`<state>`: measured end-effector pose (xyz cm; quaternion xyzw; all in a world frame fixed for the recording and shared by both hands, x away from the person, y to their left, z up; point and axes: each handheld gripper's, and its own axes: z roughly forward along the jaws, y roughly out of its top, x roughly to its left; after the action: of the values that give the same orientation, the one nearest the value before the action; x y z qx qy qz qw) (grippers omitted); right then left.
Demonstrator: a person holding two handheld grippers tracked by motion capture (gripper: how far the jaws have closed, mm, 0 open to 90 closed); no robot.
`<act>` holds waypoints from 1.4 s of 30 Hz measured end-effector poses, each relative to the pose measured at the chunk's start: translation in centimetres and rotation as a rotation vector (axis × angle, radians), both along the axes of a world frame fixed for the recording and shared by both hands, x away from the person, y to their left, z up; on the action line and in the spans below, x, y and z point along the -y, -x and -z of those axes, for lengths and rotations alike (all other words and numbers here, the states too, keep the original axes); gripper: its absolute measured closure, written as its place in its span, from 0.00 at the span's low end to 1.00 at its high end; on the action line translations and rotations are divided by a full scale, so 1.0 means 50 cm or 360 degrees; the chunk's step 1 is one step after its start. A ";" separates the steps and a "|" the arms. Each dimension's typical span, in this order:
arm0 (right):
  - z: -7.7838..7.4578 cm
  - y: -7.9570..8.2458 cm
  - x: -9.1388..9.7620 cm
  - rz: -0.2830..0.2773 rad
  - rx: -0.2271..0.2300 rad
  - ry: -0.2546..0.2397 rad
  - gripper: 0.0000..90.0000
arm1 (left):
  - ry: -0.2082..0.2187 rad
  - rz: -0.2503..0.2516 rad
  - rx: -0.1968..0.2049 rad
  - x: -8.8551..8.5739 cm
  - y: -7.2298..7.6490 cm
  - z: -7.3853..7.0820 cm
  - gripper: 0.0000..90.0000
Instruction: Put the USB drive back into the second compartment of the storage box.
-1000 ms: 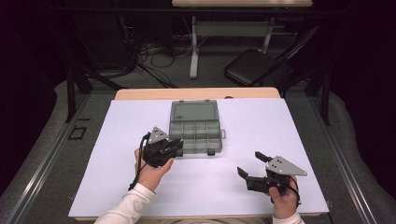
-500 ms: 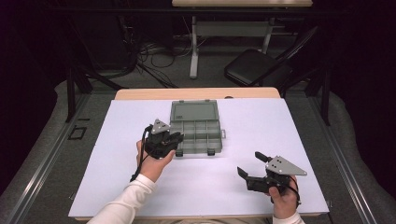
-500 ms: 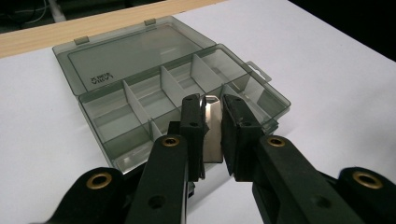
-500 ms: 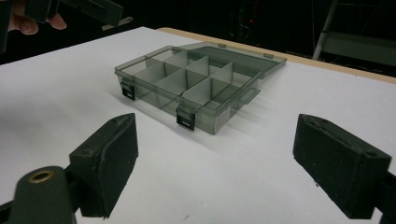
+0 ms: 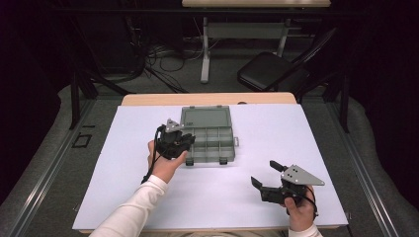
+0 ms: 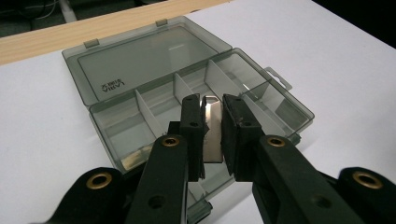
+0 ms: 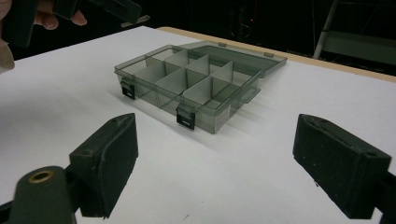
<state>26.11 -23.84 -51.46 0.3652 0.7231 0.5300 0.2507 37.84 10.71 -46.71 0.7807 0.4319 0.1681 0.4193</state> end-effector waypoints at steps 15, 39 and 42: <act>0.002 -0.004 -0.001 -0.0005 -0.0013 0.0001 0.15 | -0.0044 -0.0016 -0.0034 0.018 -0.050 -0.002 0.88; 0.003 0.002 0.006 0.0012 -0.0008 0.0004 0.15 | -0.0045 -0.0077 -0.0123 0.050 -0.116 0.042 0.88; 0.003 0.002 0.006 0.0013 -0.0009 0.0004 0.15 | -0.0056 -0.0093 -0.0142 0.052 -0.122 0.050 0.88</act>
<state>26.02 -24.14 -51.60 0.3693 0.7229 0.5272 0.2513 43.92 8.13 -49.22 0.7817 0.4698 0.1530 0.3806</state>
